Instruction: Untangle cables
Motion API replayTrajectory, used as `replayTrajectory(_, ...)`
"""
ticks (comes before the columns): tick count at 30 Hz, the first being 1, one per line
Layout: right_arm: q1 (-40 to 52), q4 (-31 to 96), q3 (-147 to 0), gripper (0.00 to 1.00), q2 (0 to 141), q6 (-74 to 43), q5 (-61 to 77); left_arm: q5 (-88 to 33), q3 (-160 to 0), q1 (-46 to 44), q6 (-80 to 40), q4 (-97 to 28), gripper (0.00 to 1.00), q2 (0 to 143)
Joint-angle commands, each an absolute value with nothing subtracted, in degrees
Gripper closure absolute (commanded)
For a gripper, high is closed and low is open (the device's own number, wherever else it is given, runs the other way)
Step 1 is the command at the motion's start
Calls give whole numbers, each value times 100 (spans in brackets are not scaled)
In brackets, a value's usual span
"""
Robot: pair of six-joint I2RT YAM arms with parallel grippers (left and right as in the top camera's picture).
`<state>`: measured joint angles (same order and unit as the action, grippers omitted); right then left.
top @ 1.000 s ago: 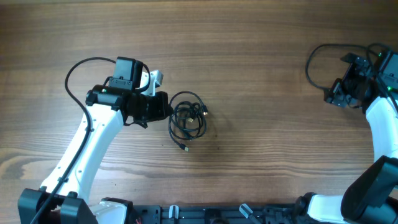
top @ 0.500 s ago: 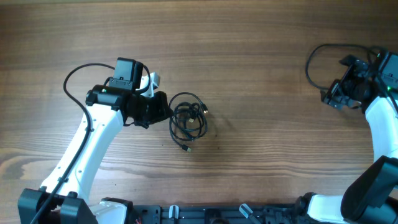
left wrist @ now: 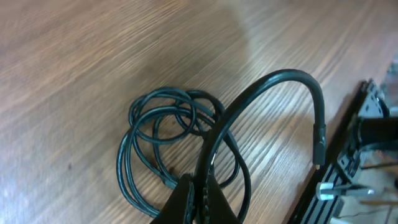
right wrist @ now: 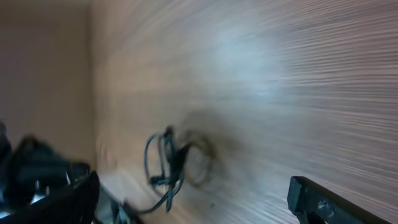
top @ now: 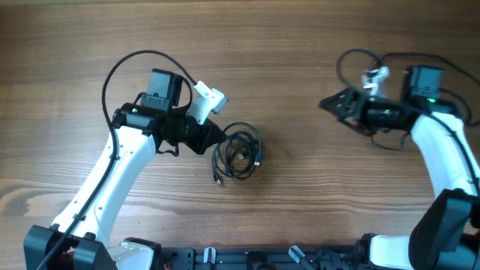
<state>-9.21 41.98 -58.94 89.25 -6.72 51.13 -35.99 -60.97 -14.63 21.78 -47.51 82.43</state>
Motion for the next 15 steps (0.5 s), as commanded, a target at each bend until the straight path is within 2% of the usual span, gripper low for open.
replayTrajectory(1, -191, 4023, -5846, 0, 8914, -279, 5553, -4045, -6149, -1472, 2836, -4668, 96, 8246)
replayTrajectory(3, 84, 3830, -5846, 0, 8914, -775, 5341, -4042, -6149, -1463, 2829, -4672, 96, 8265)
replayTrajectory(5, 353, 3511, -5841, 0, 8914, -1826, 5225, -4003, -6149, -1278, 2698, -4692, 96, 8272)
replayTrajectory(8, 832, 3479, -5769, 1, 8914, -2508, 4598, -4069, -6149, -943, 2342, -4591, 96, 8274)
replayTrajectory(11, 1658, 2974, -5345, 7, 8914, -3677, 3701, -4091, -6149, -652, 2309, -4613, 96, 8274)
replayTrajectory(15, 2405, 1428, -4587, 22, 8930, -5231, 3365, -4056, -6130, -635, 2314, -4626, 96, 8274)
